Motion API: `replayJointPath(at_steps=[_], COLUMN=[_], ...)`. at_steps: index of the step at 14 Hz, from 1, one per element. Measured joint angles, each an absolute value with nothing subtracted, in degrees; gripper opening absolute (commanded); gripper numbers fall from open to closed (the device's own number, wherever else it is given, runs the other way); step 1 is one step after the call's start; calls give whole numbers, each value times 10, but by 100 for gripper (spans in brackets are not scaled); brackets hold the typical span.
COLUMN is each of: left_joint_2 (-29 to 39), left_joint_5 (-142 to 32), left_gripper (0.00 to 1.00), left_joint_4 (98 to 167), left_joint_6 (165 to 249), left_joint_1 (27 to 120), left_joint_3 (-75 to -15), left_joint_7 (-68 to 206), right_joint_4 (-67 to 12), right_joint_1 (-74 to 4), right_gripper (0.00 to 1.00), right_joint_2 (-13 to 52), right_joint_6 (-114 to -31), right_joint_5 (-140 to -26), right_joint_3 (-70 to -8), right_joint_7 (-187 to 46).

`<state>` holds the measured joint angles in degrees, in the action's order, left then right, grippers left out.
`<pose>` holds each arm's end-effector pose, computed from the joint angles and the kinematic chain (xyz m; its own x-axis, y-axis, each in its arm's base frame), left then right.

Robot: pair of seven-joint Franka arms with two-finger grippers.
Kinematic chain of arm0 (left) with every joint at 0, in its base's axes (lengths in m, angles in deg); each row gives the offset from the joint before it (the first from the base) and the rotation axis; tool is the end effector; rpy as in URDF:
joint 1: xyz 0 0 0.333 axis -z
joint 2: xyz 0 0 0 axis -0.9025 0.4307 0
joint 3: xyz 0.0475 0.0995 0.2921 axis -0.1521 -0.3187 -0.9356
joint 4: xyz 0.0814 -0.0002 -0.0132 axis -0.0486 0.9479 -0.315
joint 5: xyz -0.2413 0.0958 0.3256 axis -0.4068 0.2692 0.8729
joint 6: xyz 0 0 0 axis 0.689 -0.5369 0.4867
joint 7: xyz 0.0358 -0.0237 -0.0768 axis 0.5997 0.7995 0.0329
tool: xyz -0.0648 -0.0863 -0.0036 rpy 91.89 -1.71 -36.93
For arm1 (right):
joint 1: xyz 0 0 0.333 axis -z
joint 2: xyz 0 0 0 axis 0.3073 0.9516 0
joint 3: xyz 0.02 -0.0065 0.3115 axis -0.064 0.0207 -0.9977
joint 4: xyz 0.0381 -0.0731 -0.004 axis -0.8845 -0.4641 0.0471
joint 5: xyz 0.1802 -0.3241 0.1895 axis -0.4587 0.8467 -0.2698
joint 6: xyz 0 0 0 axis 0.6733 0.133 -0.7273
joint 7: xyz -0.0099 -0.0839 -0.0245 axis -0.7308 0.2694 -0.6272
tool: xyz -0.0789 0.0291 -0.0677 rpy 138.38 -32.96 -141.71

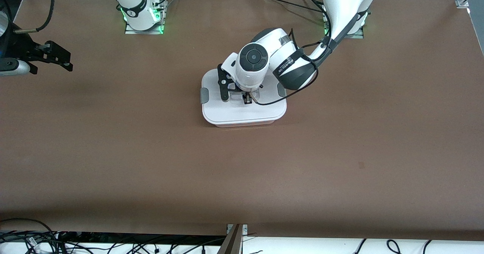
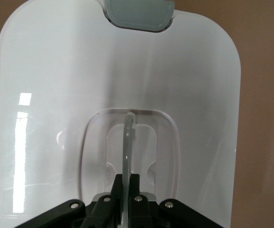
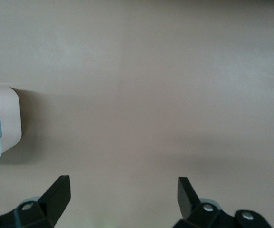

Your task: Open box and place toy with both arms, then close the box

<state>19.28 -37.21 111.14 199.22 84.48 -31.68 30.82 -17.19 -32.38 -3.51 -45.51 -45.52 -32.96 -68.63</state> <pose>0.5263 -0.5124 0.3311 0.1647 -0.9850 0.0516 -0.9672 -0.1510 0.2042 0.5772 0.0288 0.6246 0.9939 0.1099 -0.0128 0.1100 -0.9938 0.0131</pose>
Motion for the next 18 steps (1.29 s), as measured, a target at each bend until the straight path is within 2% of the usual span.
replayJointPath(at_steps=[6,10,14,18], left_joint_2=[190,116,-1,-31], left_joint_5=[-354,-357,-374,-368], left_gripper=[100,100,100,100], left_joint_4=[1112,1093,1090,1094], left_joint_6=[1988,1865,1749,1713], left_joint_1=[843,815,704,576], left_joint_3=[-319,-318,-321,-326], left_joint_7=[308,321,325,320], right_joint_4=[-172,-172,-172,-172], right_joint_1=[-323,-323,-323,-323], right_gripper=[100,100,100,100], right_joint_2=[-35,-33,-33,-33], right_joint_6=[-455,-455,-455,-455], right_joint_5=[-455,-455,-455,-455], right_joint_3=[-328,-327,-327,-327], right_joint_7=[-686,-686,-686,-686])
